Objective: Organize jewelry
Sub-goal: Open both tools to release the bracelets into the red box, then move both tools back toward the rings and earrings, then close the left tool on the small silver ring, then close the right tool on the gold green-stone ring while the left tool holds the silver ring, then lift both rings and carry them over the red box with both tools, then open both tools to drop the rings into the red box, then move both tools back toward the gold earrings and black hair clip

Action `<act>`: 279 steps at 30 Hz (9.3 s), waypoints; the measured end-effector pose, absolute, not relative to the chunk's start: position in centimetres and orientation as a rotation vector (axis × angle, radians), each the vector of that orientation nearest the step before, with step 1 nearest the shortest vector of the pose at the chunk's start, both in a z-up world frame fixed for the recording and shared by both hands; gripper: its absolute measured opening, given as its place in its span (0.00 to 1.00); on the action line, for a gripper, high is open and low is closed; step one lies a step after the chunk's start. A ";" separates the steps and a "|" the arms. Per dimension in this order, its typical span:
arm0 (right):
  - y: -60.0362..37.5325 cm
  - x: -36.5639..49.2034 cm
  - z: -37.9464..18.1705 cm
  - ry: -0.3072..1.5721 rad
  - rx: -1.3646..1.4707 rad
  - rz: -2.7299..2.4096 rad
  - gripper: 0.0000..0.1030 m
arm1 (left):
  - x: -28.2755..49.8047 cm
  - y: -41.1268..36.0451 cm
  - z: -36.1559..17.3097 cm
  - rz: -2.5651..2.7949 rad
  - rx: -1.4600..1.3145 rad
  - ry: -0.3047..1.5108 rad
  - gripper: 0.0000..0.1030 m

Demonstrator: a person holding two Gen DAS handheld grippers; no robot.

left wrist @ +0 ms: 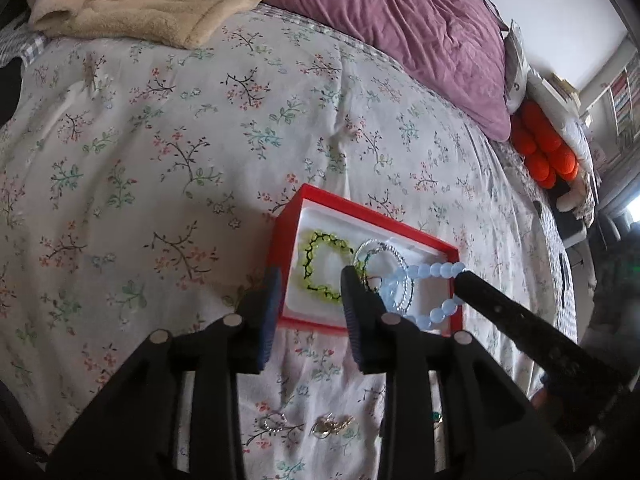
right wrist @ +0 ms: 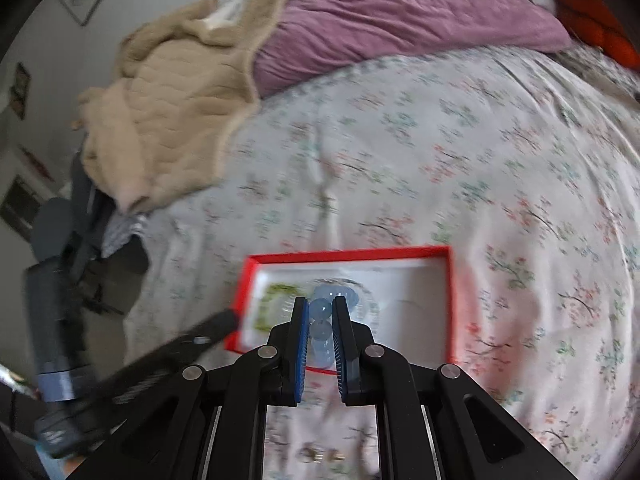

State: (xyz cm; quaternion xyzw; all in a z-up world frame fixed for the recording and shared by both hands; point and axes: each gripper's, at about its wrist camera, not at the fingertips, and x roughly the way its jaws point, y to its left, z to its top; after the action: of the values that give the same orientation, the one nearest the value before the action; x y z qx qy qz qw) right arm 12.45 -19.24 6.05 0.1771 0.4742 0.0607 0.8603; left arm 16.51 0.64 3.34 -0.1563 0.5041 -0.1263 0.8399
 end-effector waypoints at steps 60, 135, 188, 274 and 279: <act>-26.1 -0.1 3.8 1.244 0.114 -0.073 0.75 | 7.4 2.6 0.6 -0.301 -0.069 1.305 0.80; -21.5 3.1 -3.8 1.404 0.108 -0.020 0.23 | 8.9 -3.1 -1.2 -0.298 -0.029 1.326 0.17; -20.9 9.8 5.5 1.098 0.348 0.056 0.23 | 15.3 -3.0 3.7 -0.368 -0.222 1.041 0.17; -24.5 1.5 2.3 1.265 0.157 -0.070 0.75 | 7.1 -0.2 0.8 -0.255 0.073 1.243 0.79; -24.7 1.3 1.5 1.287 0.141 -0.084 0.75 | 7.5 -0.2 0.2 -0.290 0.005 1.286 0.79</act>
State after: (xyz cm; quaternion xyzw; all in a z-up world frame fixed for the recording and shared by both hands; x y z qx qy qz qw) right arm 1.29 -24.74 1.55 0.0655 0.5993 -0.0389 0.7969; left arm 7.52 -0.20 0.21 0.0025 0.5973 -0.1348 0.7906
